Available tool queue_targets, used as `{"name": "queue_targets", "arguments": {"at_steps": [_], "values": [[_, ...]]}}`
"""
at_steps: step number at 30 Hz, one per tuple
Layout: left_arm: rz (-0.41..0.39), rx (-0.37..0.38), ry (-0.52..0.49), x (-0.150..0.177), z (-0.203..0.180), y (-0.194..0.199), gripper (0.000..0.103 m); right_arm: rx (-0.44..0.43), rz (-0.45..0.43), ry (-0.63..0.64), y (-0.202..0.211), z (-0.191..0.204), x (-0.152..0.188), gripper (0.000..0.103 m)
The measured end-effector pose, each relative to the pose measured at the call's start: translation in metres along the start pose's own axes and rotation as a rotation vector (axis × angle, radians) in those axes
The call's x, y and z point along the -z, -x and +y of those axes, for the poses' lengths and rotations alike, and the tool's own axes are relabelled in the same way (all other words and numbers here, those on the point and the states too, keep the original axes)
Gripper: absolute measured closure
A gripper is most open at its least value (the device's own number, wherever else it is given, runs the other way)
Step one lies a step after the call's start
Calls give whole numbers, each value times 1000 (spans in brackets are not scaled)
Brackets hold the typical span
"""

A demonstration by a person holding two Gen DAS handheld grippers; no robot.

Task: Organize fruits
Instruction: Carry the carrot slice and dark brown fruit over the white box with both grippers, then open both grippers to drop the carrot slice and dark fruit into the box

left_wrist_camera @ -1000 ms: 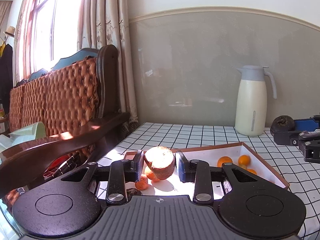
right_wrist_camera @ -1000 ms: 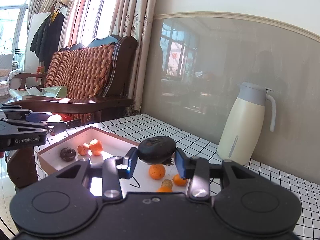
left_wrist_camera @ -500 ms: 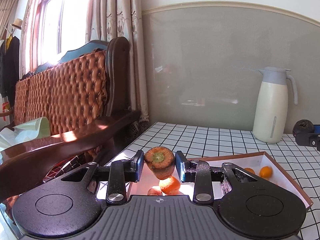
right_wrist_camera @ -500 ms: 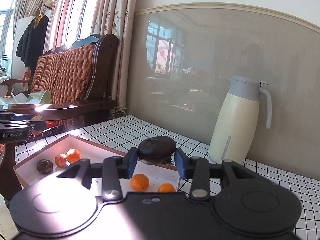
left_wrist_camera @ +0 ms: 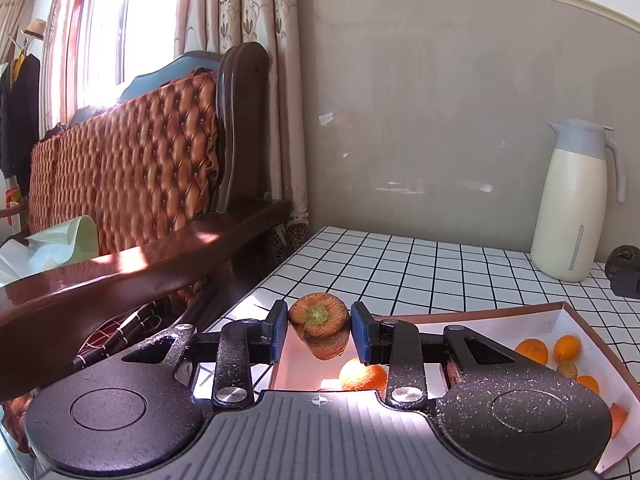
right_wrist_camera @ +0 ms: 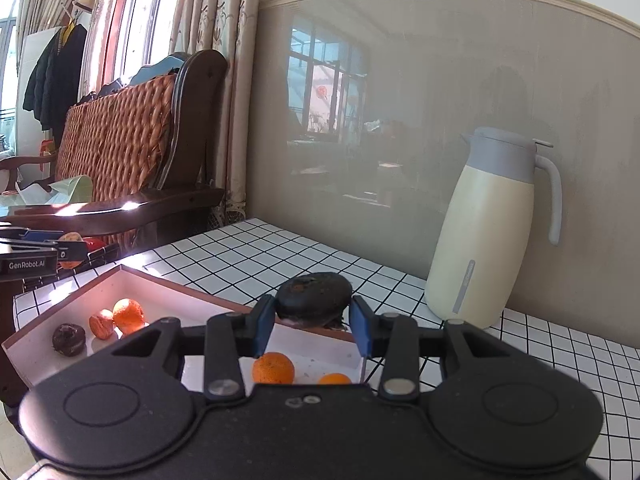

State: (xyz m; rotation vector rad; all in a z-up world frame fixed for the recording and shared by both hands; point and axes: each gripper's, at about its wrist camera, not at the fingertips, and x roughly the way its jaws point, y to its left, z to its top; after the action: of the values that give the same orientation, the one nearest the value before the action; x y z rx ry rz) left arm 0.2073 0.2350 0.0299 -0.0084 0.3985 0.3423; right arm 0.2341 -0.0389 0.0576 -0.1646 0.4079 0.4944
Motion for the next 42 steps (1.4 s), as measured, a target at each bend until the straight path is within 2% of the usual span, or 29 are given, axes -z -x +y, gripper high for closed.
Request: {"name": "queue_targets", "arguments": {"at_steps": [15,33,34,35,36,37,42], "values": [[52,16,-17,-1,-4,-36,69,2,52,-12,-29,-5,2,71],[83,12,-25,-1,-8,-60,68,-30,131,-24,-61,-13,4,69],[76,-5,-29,-1,-10,-60,64,-32,145,-11,-63,-13,5,48],[56,-33,-37,-1,-12,-57,24,-17,133,-3,-63,-13,5,27],[14,-58,-48,0,-14,-50,1,14,76,-6,-58,-14,7,8],[-29,-64,-66,1,-17,-43,0,22,48,-5,-56,-14,8,6],[-33,-37,-68,0,-20,-32,0,22,52,-10,-56,-15,6,6]]}}
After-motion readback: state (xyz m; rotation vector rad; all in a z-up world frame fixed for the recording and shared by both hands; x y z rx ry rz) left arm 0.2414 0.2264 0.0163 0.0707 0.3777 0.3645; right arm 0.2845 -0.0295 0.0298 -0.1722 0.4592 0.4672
